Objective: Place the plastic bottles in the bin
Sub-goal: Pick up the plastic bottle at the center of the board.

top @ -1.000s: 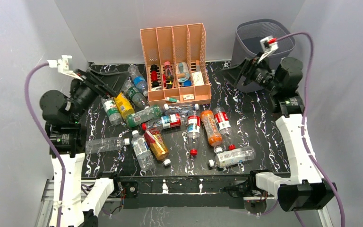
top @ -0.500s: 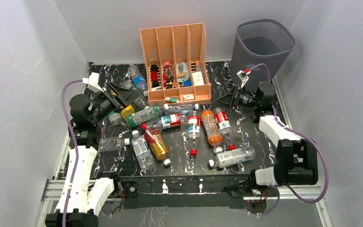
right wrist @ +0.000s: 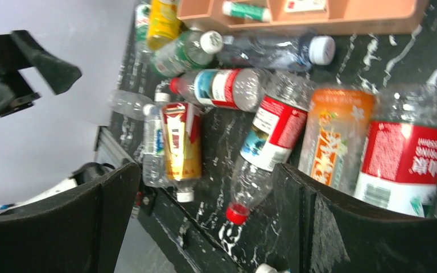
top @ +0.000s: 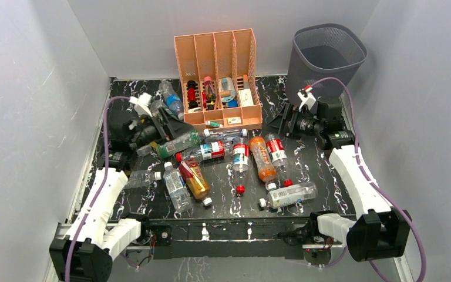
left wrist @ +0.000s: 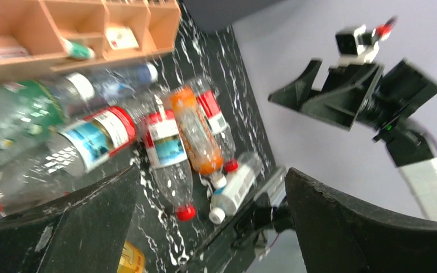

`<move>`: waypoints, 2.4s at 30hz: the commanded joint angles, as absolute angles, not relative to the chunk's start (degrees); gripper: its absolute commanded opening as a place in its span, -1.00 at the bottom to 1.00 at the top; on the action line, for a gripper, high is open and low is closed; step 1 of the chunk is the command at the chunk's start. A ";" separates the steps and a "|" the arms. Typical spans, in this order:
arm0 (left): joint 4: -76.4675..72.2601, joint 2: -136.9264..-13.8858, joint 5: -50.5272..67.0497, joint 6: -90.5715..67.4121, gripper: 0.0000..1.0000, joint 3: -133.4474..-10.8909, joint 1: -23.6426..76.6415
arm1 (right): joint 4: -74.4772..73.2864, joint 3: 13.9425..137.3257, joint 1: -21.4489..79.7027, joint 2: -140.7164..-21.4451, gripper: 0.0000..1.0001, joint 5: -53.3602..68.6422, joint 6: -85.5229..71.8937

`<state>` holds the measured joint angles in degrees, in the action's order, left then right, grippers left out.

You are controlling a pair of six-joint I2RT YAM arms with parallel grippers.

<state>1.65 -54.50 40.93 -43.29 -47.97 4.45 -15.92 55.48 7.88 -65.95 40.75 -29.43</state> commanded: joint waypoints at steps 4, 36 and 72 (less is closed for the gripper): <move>4.59 -55.73 23.47 -40.40 0.96 -46.18 28.54 | -25.38 54.93 11.43 -61.38 0.96 21.72 -25.29; -0.10 -99.14 -14.74 -46.92 0.01 -58.52 57.66 | -24.62 52.08 11.40 -59.55 0.95 18.32 -25.30; -2.50 -78.65 -7.78 -39.67 -0.63 -54.01 61.11 | -6.95 51.75 12.79 -68.41 0.96 41.34 -37.45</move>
